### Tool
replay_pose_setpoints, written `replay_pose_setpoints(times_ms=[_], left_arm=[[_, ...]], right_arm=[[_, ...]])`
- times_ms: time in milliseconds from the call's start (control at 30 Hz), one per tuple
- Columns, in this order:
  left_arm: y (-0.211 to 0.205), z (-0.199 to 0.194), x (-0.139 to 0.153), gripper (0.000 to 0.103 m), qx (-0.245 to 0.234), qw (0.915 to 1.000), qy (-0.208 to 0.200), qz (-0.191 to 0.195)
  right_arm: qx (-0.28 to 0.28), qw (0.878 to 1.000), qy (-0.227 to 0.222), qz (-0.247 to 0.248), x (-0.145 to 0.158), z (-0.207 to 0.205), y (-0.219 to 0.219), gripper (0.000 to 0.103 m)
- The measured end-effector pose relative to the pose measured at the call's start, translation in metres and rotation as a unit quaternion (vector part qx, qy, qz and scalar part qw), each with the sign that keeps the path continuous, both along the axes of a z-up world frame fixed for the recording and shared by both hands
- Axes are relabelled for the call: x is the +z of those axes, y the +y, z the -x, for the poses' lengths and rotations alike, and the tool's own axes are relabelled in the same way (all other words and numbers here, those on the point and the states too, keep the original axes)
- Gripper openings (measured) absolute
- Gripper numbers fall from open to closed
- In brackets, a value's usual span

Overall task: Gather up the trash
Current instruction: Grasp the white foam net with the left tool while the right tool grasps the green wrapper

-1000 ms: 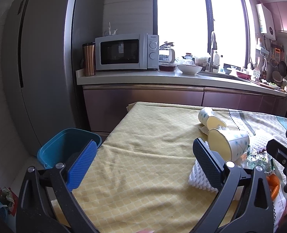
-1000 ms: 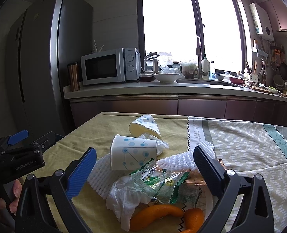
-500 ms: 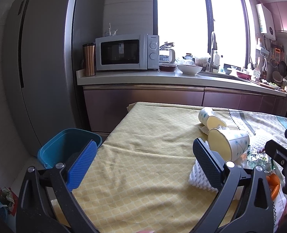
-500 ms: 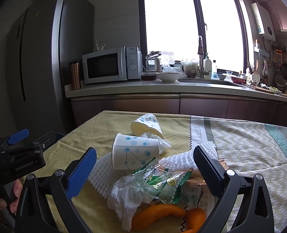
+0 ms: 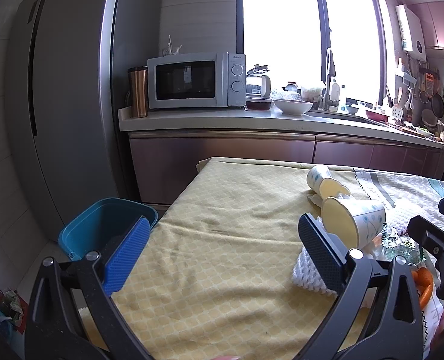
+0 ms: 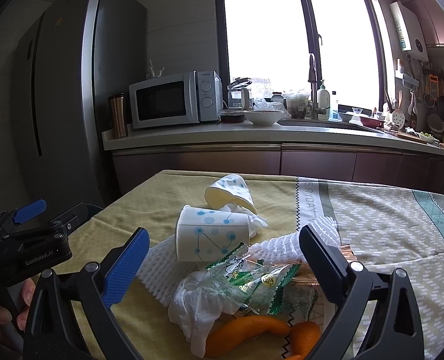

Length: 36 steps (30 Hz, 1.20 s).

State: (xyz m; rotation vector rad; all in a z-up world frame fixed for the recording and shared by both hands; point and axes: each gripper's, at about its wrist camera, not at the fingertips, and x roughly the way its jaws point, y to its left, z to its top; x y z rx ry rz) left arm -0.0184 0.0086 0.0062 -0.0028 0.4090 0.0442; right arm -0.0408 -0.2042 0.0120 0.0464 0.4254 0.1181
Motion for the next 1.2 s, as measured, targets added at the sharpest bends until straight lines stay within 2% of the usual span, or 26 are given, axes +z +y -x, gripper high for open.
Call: replay_pose_setpoints(times_ms=[500,600,767,900,1100,1200], left_arm=[[-0.004,-0.006,-0.006,0.098,-0.009,0.9998,0.015,0.002],[-0.007,-0.009,-0.008,0.098,-0.023,0.9994,0.025,0.005],[-0.014,-0.017,-0.015,0.098,-0.058,0.9968,0.055,0.007],[-0.026,-0.027,-0.026,0.094,-0.112,0.9898,0.087,0.016],[-0.044,-0.051,-0.047,0.077,-0.182,0.9699,0.157,0.042],[-0.053,-0.062,-0.059,0.065,-0.203,0.9593,0.19,0.05]], right_arm=[[0.011,1.0,0.018,-0.002,-0.002,-0.007,0.0,0.097],[0.015,0.999,0.028,-0.002,-0.002,-0.014,-0.001,0.094],[0.024,0.998,0.054,-0.016,-0.005,-0.023,-0.009,0.085],[0.04,0.996,0.078,-0.021,-0.012,-0.024,-0.015,0.077],[0.044,0.994,0.1,-0.005,-0.024,-0.016,-0.021,0.074],[0.039,0.993,0.108,0.007,-0.029,-0.014,-0.023,0.066]])
